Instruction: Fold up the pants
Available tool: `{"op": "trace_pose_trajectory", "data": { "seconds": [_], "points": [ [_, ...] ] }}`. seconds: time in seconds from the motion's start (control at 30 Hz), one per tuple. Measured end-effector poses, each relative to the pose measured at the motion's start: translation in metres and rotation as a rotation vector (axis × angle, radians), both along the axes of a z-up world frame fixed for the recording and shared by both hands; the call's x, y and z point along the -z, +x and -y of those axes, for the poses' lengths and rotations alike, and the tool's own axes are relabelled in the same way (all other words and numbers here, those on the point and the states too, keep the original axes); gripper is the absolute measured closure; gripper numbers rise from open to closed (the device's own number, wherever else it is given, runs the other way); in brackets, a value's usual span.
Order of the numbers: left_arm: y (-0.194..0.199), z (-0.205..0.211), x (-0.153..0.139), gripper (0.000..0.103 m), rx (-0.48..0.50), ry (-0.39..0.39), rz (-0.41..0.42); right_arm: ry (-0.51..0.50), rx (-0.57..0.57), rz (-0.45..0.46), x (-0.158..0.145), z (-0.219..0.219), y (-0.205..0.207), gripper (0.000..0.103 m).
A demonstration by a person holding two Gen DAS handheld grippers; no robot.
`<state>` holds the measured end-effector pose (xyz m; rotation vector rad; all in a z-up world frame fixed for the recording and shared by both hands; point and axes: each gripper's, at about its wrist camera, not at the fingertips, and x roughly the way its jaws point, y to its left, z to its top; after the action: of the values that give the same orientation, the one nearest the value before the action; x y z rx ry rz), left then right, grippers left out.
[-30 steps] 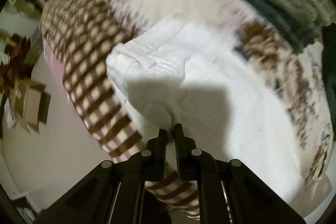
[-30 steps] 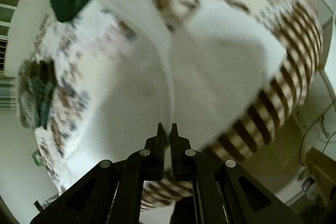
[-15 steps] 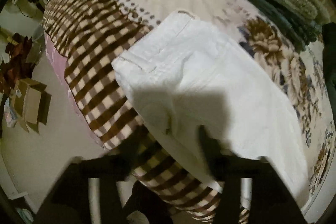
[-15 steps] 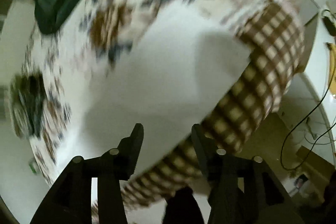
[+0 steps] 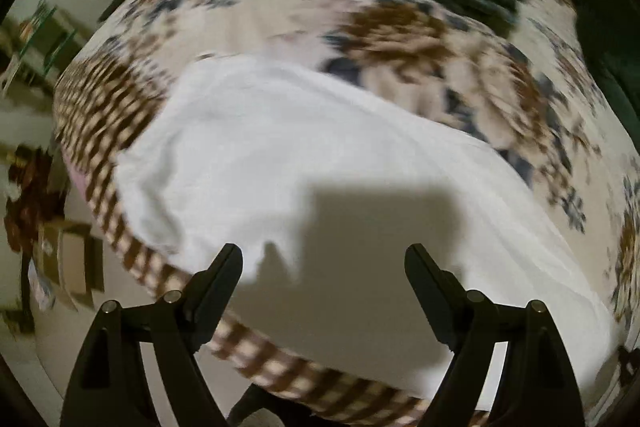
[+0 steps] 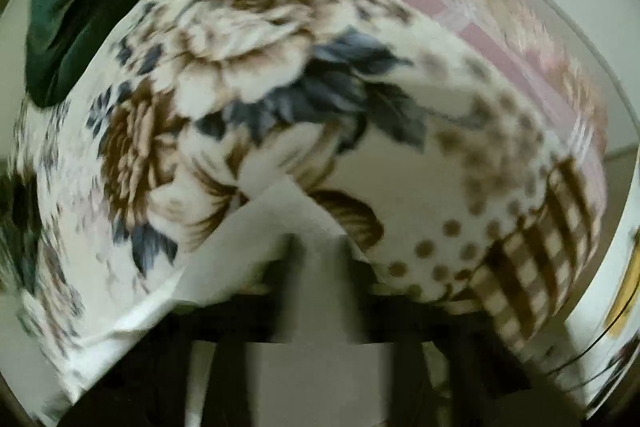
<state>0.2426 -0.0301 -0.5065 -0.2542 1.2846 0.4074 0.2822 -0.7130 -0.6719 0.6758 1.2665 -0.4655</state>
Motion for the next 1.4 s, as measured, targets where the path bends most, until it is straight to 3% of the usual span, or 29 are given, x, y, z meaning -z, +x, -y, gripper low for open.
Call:
{"op": "trace_pose_trajectory", "data": {
  "seconds": [0.1, 0.23, 0.33, 0.43, 0.47, 0.5, 0.6, 0.8, 0.9, 0.93, 0.97, 1.0, 1.13, 1.23, 1.27, 1.33, 1.37, 1.4],
  "points": [
    [0.007, 0.025, 0.001, 0.02, 0.049, 0.002, -0.001, -0.069, -0.034, 0.121, -0.041, -0.016, -0.014, 0.095],
    [0.012, 0.042, 0.002, 0.02, 0.09, 0.023, 0.002, -0.082, -0.006, 0.318, -0.106, -0.018, -0.045, 0.096],
    [0.012, 0.045, 0.008, 0.02, 0.098, 0.034, -0.013, -0.091, -0.018, 0.352, -0.123, -0.02, -0.046, 0.096],
    [0.008, 0.044, 0.015, 0.02, 0.089, 0.034, -0.031, -0.059, -0.038, 0.272, -0.092, -0.009, -0.029, 0.094],
    [0.006, 0.042, 0.018, 0.02, 0.085, 0.039, -0.038, -0.036, -0.045, 0.236, -0.08, -0.008, -0.025, 0.084],
    [0.004, 0.041, 0.019, 0.02, 0.083, 0.04, -0.042, -0.002, -0.048, 0.178, -0.059, -0.001, -0.019, 0.067],
    [-0.006, 0.034, 0.023, 0.02, 0.072, 0.037, -0.06, 0.058, 0.045, 0.106, -0.029, 0.015, -0.037, 0.063],
    [-0.034, 0.015, 0.029, 0.02, 0.04, 0.036, -0.093, 0.292, 0.25, 0.153, -0.011, -0.005, -0.105, 0.062],
    [-0.045, 0.0, 0.033, 0.02, -0.004, 0.039, -0.106, 0.371, 0.288, 0.108, 0.019, -0.028, -0.113, 0.063],
    [-0.048, -0.005, 0.034, 0.02, -0.023, 0.034, -0.109, 0.391, 0.304, 0.096, 0.03, -0.034, -0.114, 0.066],
    [-0.051, -0.01, 0.035, 0.02, -0.042, 0.029, -0.111, 0.412, 0.333, 0.106, 0.041, -0.039, -0.115, 0.092],
    [-0.052, -0.014, 0.034, 0.02, -0.053, 0.023, -0.111, 0.413, 0.343, 0.121, 0.044, -0.043, -0.114, 0.099],
    [-0.06, -0.032, 0.028, 0.02, -0.104, 0.012, -0.091, 0.224, 0.292, 0.136, 0.009, -0.061, -0.116, 0.1],
    [-0.064, -0.047, 0.028, 0.02, -0.136, 0.001, -0.088, 0.221, 0.262, 0.072, 0.021, -0.065, -0.118, 0.099],
    [-0.066, -0.055, 0.029, 0.02, -0.157, -0.013, -0.092, 0.244, 0.258, 0.056, 0.026, -0.064, -0.117, 0.097],
    [-0.07, -0.07, 0.029, 0.02, -0.194, -0.038, -0.091, 0.275, 0.245, 0.031, 0.028, -0.065, -0.116, 0.083],
    [-0.072, -0.081, 0.028, 0.02, -0.221, -0.054, -0.081, 0.286, 0.238, 0.027, 0.022, -0.069, -0.114, 0.072],
    [-0.074, -0.092, 0.026, 0.02, -0.247, -0.065, -0.073, 0.295, 0.233, 0.047, 0.013, -0.076, -0.114, 0.069]
  ]
}}
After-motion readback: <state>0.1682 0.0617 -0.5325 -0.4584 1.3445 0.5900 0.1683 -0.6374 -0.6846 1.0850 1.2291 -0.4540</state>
